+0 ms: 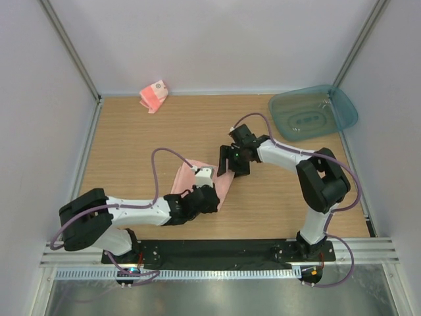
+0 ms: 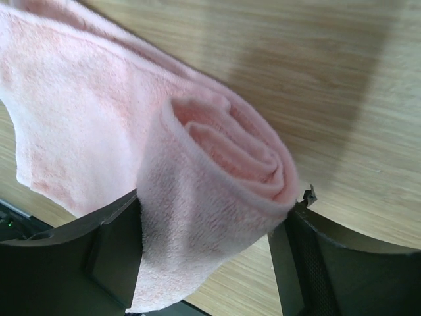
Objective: Roll the towels
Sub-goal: Roll the towel
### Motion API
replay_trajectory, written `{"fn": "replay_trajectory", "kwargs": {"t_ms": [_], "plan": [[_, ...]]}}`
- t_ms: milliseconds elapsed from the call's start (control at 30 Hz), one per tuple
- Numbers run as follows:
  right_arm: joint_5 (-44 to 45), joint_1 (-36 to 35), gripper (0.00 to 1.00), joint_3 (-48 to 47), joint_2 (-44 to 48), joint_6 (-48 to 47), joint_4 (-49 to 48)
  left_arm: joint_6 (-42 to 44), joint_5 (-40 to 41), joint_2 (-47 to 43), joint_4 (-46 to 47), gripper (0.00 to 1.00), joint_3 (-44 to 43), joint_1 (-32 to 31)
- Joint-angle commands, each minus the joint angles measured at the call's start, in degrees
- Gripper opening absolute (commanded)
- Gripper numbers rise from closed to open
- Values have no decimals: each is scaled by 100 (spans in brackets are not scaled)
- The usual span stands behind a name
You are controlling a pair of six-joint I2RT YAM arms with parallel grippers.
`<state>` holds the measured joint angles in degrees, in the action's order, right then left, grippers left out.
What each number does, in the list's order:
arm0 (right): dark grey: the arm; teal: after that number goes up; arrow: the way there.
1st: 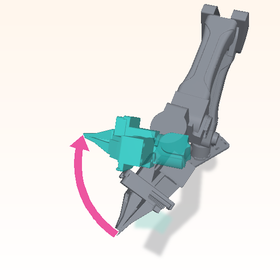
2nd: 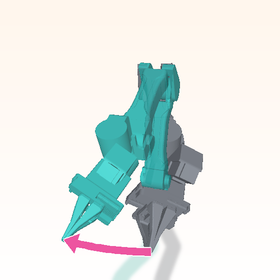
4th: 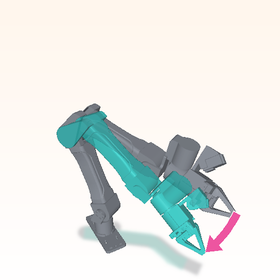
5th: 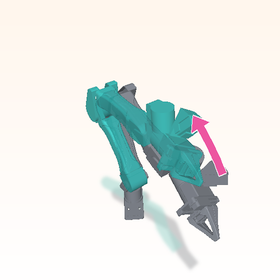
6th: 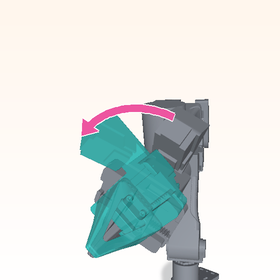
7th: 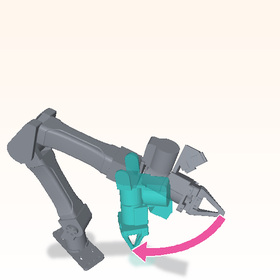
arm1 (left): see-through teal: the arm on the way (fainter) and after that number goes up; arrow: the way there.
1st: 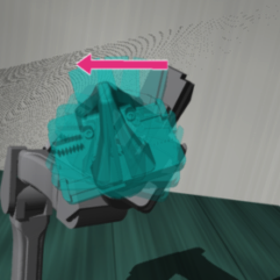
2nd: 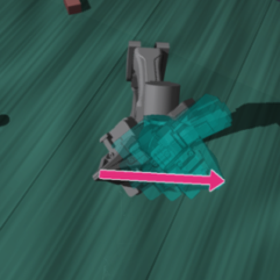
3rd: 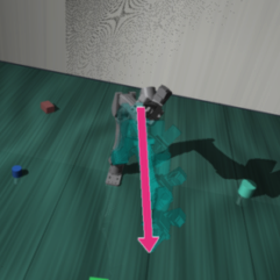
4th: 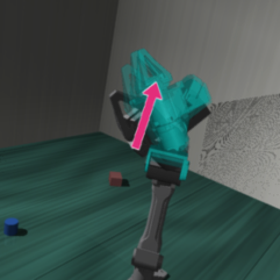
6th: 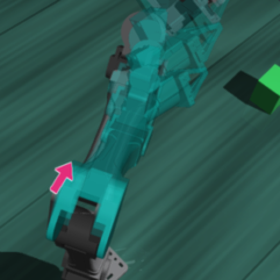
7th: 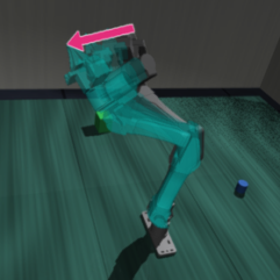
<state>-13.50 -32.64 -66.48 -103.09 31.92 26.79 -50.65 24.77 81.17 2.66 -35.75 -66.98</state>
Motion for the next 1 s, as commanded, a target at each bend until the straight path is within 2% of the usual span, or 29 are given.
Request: {"fn": "replay_trajectory", "kwargs": {"t_ms": [0, 400, 567, 700, 800, 833, 933, 967], "plan": [[216, 284, 74, -479, -79, -195, 133, -533, -719, -233, 148, 0, 314, 123], [909, 759, 73, -1446, -379, -573, 863, -1236, -1001, -750, 244, 0, 770, 405], [989, 812, 73, -1482, -142, -591, 899, -1876, -1386, -971, 472, 1, 1105, 650], [884, 812, 73, -1158, 183, -521, 759, -2387, -1528, -1103, 560, 0, 1359, 800], [542, 812, 73, -702, 542, -424, 426, -2886, -1633, -1234, 701, 0, 1684, 967], [132, 821, 73, -543, 649, -398, 267, -3002, -1703, -1252, 858, 0, 1789, 1028], [-634, 821, 74, 221, 1106, -170, -690, -3415, -1994, -1226, 1131, 0, 2185, 1284], [-1133, 812, 75, 623, 1211, -82, -1249, -3486, -2029, -1217, 1167, 0, 2334, 1336]]}}
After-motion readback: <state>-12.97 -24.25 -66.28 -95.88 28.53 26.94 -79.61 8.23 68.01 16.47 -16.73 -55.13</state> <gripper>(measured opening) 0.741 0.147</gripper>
